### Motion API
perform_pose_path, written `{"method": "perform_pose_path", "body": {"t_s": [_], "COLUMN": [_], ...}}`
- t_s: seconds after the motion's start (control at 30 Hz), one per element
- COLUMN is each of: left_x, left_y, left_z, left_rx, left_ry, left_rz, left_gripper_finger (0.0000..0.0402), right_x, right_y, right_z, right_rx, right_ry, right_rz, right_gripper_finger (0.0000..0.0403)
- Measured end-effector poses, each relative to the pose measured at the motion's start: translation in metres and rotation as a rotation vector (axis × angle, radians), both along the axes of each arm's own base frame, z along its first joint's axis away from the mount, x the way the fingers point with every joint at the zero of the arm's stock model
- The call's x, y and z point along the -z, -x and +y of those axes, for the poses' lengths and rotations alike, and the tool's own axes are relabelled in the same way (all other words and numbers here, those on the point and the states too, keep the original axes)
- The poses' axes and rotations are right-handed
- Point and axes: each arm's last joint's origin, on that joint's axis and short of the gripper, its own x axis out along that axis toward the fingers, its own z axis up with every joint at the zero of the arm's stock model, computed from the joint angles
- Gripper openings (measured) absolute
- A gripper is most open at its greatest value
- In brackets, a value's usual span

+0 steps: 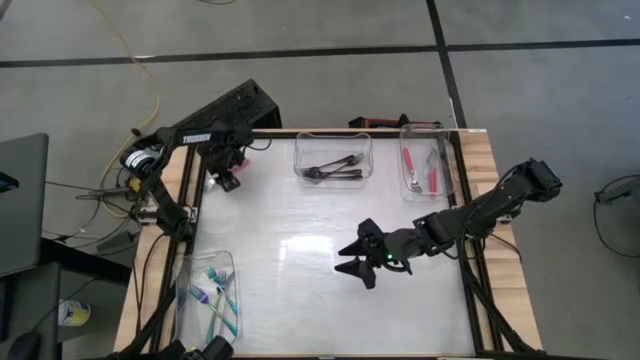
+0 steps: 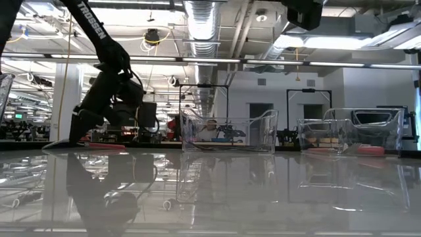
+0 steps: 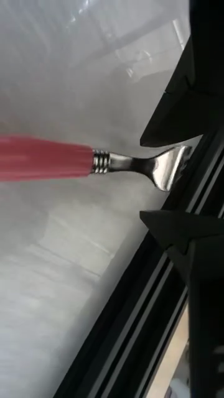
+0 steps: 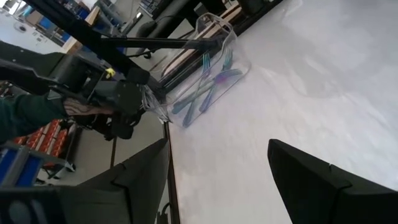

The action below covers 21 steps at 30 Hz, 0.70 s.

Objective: Sort silverware by color (type)
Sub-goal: Put the pink fork into the top right transparent bin

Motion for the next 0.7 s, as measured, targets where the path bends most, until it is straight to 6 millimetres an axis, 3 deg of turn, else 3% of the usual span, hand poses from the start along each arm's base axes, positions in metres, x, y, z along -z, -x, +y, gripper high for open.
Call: {"method": "perform_pose_path", "body": {"t_s": [0.1,0.3,0.5,0.7], "left_x": [0.000,0.000,-0.006,-0.049], "left_y": [0.001,0.000,0.002,0.003], "left_z": [0.000,-0.001,-0.003,-0.008], "left_rx": [-0.001,0.002,0.035,0.007], "left_ry": [0.002,0.005,0.040,-0.044], "left_rz": [0.004,0.004,0.022,-0.099], "left_gripper_finger": [0.0132,0.0016,0.0001,0.0000], "right_x": [0.001,0.001,0.001,-0.003], "right_y": [0.001,0.003,0.005,0.017], "right_z": [0.000,0.006,0.010,0.006], "right_rx": [0.000,-0.020,-0.036,-0.044], "right_ry": [-0.003,-0.003,0.000,0.021], "right_rz": [0.011,0.011,0.017,0.065], "right_gripper_finger": [0.0296,0.0296,0.0296,0.0296]}}
